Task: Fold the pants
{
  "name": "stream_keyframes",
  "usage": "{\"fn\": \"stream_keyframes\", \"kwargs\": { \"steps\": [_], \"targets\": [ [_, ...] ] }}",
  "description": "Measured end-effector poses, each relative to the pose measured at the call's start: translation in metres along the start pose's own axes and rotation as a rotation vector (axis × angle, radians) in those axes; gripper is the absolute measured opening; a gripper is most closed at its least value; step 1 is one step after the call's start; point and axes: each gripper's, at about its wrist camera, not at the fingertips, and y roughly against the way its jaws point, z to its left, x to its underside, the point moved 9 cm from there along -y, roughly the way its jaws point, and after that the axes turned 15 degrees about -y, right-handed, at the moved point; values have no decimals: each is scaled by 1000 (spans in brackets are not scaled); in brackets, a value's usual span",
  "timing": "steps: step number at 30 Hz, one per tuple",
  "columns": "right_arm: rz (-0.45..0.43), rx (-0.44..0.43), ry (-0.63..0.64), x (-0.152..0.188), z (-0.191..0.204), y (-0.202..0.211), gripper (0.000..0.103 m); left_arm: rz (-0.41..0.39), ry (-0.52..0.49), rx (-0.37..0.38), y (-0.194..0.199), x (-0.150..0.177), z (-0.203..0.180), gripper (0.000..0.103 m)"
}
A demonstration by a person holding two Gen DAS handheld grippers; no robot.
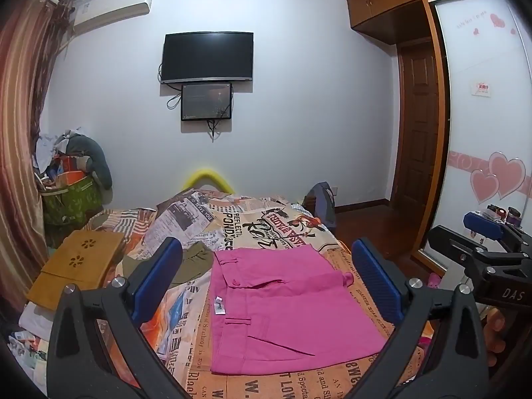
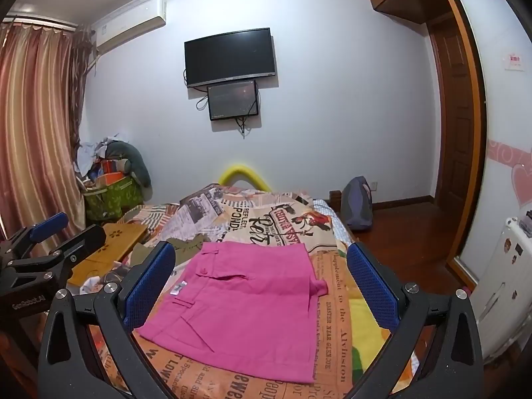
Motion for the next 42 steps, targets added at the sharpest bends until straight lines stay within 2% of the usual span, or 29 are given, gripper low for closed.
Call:
{"fn": "stream_keyframes", "kwargs": {
  "steps": [42],
  "targets": [
    [-6, -3, -5, -5, -3, -1, 103, -8, 3, -11, -3, -4, 0, 103]
  ]
}}
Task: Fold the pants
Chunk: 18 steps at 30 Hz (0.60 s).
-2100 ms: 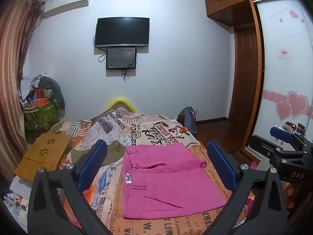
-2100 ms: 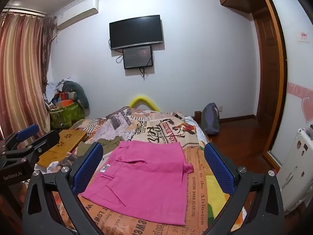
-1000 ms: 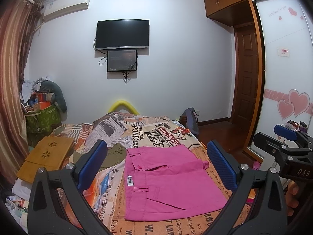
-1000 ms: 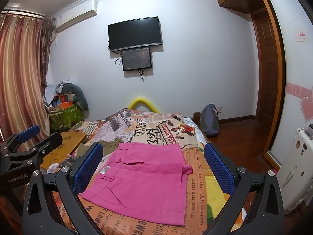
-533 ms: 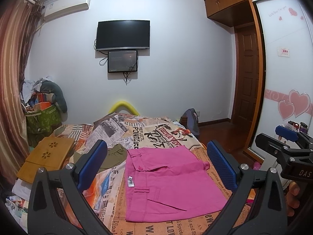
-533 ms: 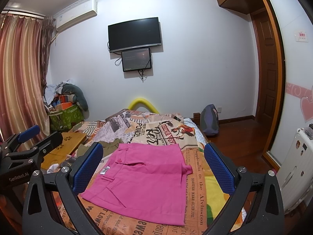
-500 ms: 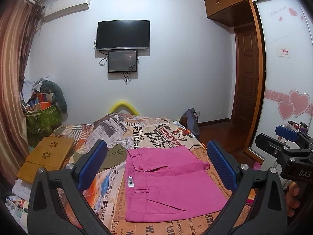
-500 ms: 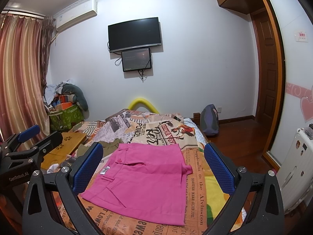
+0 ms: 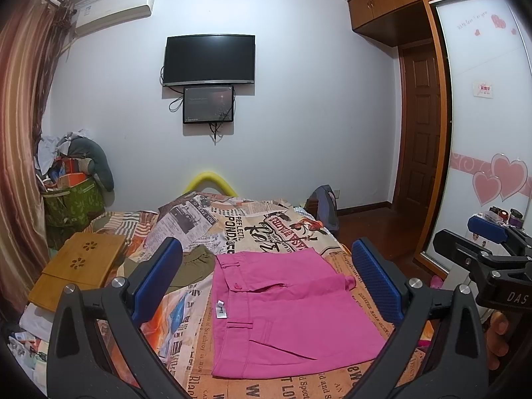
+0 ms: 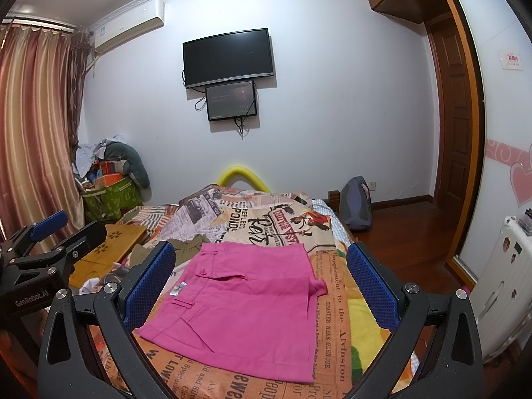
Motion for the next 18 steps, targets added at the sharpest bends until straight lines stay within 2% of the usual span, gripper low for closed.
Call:
{"fn": "stream_keyframes", "kwargs": {
  "steps": [18],
  "targets": [
    [0, -1, -1, 2, 0, 0, 103, -8, -9, -1, -1, -2, 1, 103]
  ]
}}
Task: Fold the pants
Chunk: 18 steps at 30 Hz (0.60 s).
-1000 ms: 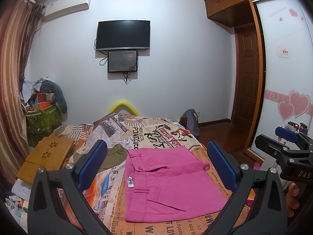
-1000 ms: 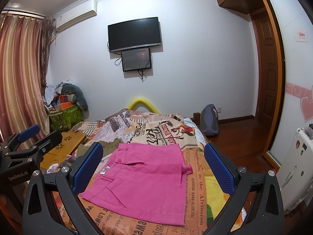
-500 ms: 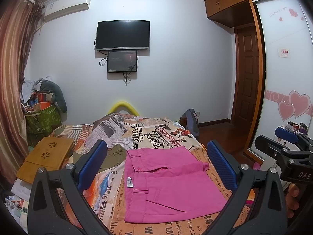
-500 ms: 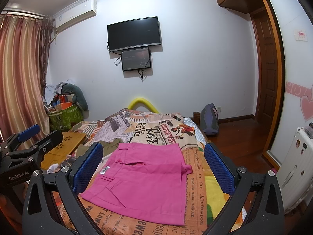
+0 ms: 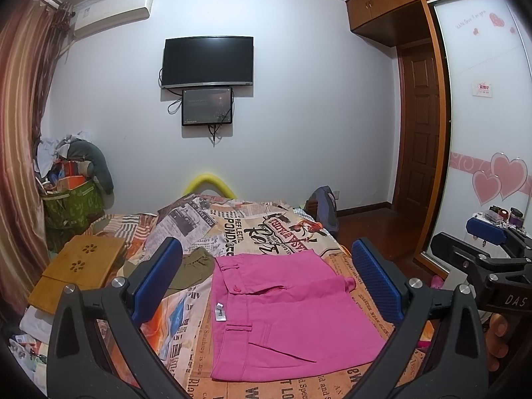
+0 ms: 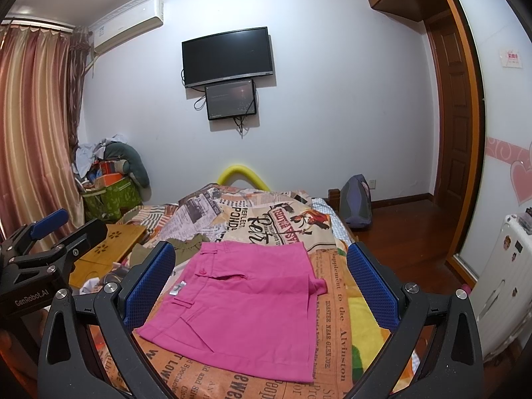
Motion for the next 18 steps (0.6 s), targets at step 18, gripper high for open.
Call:
{"fn": "stream_keyframes", "kwargs": {
  "steps": [18],
  "targets": [
    [57, 74, 0, 17, -33, -30, 103, 89, 0, 10, -46, 26, 8, 103]
  ]
}}
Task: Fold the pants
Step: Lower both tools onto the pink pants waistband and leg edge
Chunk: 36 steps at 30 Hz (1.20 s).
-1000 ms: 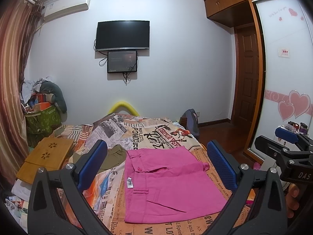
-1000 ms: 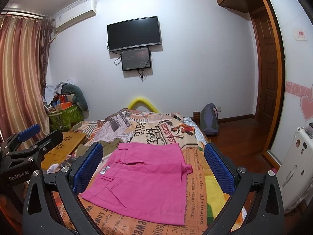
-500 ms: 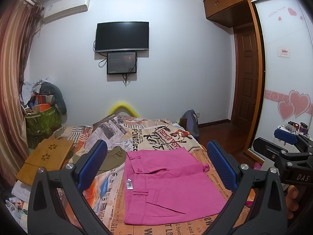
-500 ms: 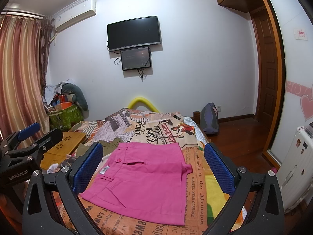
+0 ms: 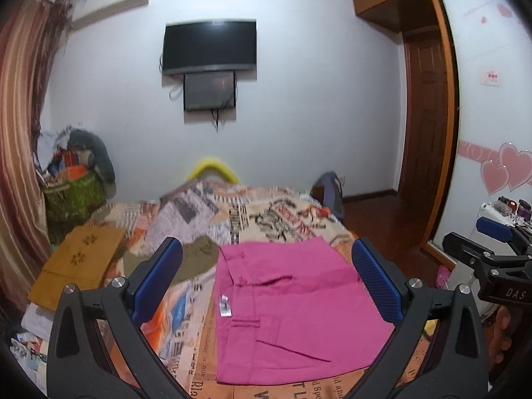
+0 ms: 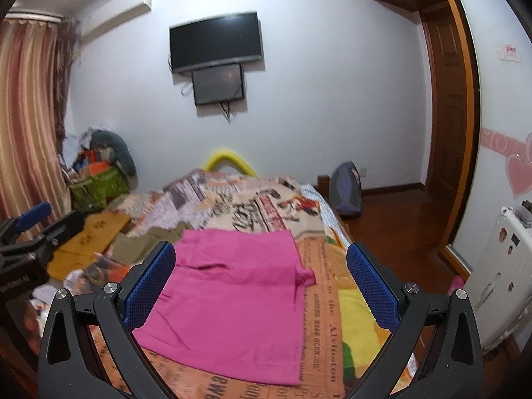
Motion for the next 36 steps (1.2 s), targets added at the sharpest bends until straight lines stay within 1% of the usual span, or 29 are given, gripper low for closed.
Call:
{"fn": "stream_keyframes", "kwargs": {
  "steps": [3, 5, 7, 12, 15, 17, 19, 21, 23, 26, 28, 30, 31, 32, 36],
  "targets": [
    [56, 49, 12, 16, -16, -25, 103, 69, 29, 21, -27, 18, 6, 103],
    [83, 70, 22, 24, -23, -33, 103, 116, 47, 33, -46, 32, 10, 103],
    [129, 95, 40, 38, -34, -52, 103, 173, 62, 40, -69, 47, 16, 103],
    [207, 96, 56, 54, -48, -75, 103, 312, 57, 41, -120, 84, 25, 103],
    [261, 95, 36, 63, -57, -94, 103, 380, 48, 70, -149, 104, 28, 103],
    [295, 124, 33, 67, -66, -106, 103, 417, 44, 111, -165, 115, 29, 103],
    [309, 147, 28, 67, -75, -119, 103, 459, 45, 147, -180, 125, 29, 103],
    [326, 165, 18, 69, -82, -131, 103, 482, 38, 158, -190, 132, 29, 100],
    [338, 183, 16, 72, -90, -142, 102, 510, 11, 170, -204, 138, 29, 89],
    [371, 195, 25, 76, -98, -158, 102, 540, -9, 198, -216, 142, 27, 81],
    [392, 185, 26, 79, -99, -168, 101, 554, -16, 222, -225, 145, 24, 78],
    [428, 163, 20, 84, -99, -178, 101, 565, -35, 225, -233, 148, 22, 76],
    [443, 152, 16, 85, -99, -183, 99, 574, -47, 222, -237, 151, 21, 74],
    [458, 144, 14, 87, -99, -187, 95, 582, -52, 227, -241, 153, 20, 73],
    [522, 122, 5, 99, -98, -203, 83, 616, -35, 281, -253, 160, 16, 71]
  ]
}}
